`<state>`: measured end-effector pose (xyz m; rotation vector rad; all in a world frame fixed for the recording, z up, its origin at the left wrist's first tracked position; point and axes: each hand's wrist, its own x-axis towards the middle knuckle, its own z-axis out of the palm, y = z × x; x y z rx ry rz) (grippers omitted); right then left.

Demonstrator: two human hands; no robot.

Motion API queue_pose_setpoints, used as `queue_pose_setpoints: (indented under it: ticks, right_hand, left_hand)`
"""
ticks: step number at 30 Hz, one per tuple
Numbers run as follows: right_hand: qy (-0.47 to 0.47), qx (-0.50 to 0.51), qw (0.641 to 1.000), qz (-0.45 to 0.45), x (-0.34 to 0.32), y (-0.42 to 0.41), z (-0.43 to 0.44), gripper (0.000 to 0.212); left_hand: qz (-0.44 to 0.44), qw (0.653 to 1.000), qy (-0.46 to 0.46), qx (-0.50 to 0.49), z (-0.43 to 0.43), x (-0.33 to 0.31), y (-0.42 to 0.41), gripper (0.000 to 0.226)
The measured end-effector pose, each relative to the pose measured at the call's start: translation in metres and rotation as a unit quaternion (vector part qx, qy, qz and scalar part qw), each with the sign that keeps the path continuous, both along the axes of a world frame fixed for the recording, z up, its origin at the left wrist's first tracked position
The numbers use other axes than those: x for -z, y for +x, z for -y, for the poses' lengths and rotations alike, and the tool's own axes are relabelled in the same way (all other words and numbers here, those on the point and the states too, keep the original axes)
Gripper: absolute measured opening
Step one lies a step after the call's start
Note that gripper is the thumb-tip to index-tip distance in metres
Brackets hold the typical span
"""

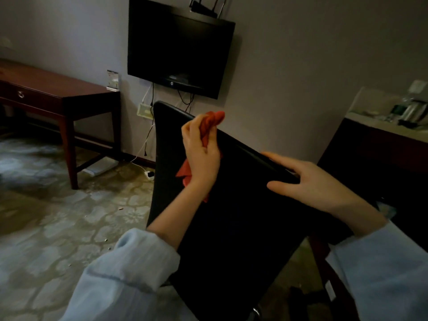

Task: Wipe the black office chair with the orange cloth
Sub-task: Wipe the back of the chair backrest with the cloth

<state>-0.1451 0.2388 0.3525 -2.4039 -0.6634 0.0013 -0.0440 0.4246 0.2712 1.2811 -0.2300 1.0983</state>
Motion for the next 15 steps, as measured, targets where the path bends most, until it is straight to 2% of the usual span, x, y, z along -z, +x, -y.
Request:
queue_pose_setpoints:
  ticks: [3,8,12,15]
  right_hand:
    - [0.06,0.029,0.998,-0.006,0.016,-0.007,-0.004,0.055]
    - [0.133,0.053,0.989,0.032,0.027,0.0,-0.027,0.052]
    - [0.143,0.061,0.987,0.043,0.029,0.008,-0.045,0.05]
    - [0.138,0.064,0.988,0.036,0.032,0.014,-0.055,0.048]
  left_hand:
    - [0.004,1.0,-0.019,0.003,-0.016,0.013,0.011,0.025]
    - [-0.085,0.992,-0.09,0.033,0.013,0.048,-0.015,0.034]
    - [-0.063,0.994,-0.071,0.055,0.051,0.067,-0.053,0.037]
    - [-0.005,0.998,-0.037,0.057,0.067,0.067,-0.077,0.034]
